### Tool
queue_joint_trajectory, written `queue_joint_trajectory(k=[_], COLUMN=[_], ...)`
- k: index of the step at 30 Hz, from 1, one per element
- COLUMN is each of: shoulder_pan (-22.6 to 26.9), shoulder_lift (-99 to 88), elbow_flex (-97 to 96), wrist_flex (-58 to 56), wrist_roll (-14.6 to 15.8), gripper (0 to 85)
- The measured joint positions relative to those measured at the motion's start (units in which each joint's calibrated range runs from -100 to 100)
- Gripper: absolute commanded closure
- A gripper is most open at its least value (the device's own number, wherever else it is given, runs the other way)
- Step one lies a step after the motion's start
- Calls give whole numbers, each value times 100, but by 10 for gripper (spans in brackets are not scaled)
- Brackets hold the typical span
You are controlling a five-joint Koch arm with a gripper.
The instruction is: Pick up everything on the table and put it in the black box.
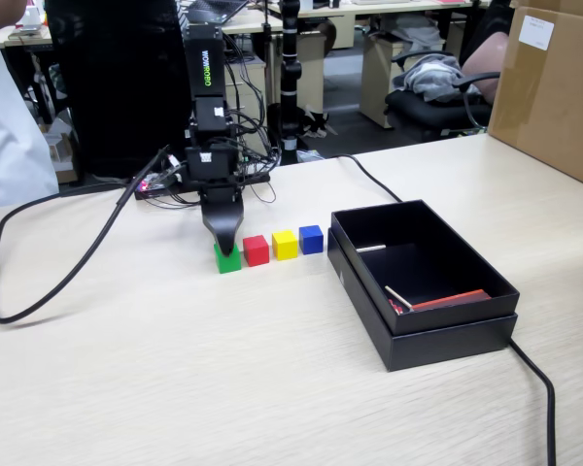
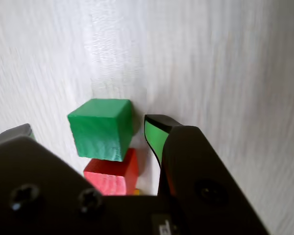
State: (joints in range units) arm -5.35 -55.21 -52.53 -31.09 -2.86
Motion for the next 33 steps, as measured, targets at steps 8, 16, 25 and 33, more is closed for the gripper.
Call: queue_joint_trajectory(k=[8,16,25,33], shoulder_pan=[54,0,171,1421], shoulder_lift=[958,1178,440,2395], elbow_flex=[602,776,3268,6937], wrist_flex=[-263,-302,-2478,-2950], wrist_roll=[-59,-73,-83,122], gripper=[609,810,810,809])
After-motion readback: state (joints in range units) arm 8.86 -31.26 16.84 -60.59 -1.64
